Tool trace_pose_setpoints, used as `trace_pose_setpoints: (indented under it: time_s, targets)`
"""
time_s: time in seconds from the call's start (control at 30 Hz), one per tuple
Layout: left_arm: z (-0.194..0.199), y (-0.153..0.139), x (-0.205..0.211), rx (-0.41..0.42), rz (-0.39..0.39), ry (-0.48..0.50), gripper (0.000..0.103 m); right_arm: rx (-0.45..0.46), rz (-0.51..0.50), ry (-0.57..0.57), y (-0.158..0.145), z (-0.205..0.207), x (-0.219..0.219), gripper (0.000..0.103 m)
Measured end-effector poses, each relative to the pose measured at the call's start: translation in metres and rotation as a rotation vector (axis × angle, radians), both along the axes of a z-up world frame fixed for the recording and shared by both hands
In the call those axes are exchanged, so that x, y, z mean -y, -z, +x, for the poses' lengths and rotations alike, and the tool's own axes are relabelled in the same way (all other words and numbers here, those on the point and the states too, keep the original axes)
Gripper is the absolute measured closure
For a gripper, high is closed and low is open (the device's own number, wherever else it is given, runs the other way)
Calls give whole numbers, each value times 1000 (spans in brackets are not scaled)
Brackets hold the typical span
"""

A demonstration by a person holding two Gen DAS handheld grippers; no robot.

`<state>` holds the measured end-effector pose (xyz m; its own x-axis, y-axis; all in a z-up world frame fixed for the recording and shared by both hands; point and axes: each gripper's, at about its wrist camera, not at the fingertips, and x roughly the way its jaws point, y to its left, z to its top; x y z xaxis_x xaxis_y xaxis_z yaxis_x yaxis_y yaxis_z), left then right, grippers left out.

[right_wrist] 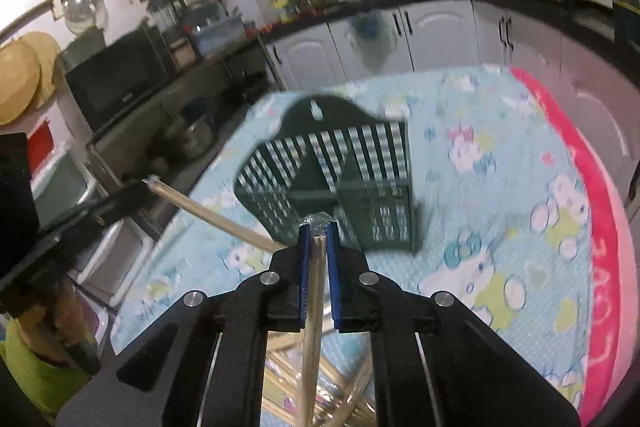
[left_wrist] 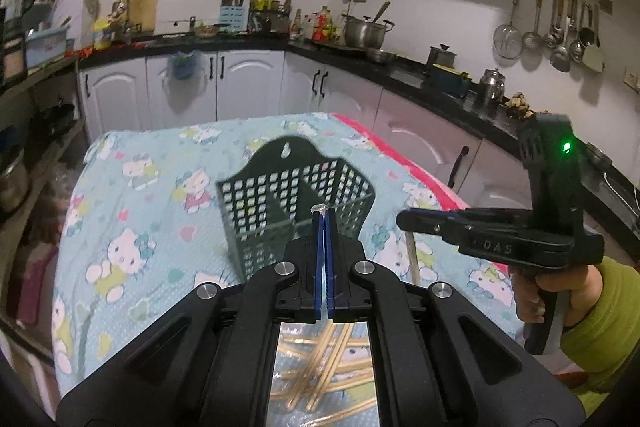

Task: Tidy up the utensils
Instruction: 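Lift the held chopstick with the left tool while the right tool lifts its chopstick toward the basket, then lower the left tool's chopstick into the green basket and open while the right tool does likewise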

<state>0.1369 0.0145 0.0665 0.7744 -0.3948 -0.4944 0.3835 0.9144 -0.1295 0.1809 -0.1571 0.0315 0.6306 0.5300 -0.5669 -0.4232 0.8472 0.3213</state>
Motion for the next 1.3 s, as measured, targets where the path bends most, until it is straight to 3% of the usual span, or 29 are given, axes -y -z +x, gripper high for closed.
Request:
trace_pose_setpoints:
  time_s: [0.37, 0.67, 0.87, 1.07, 1.3]
  targets:
    - [8, -48, 13, 81, -16, 29, 103, 143, 22, 8, -55, 8, 3, 98]
    - [24, -94, 25, 171, -18, 32, 103, 322, 75, 89, -109, 25, 15, 98]
    - [50, -107, 33, 188, 20, 7, 103, 433, 101, 139, -139, 42, 23, 98]
    - [69, -101, 31, 192, 33, -25, 103, 498, 90, 172, -139, 64, 17, 98]
    - [82, -78, 26, 157, 23, -46, 103, 509, 49, 212, -107, 80, 5, 98]
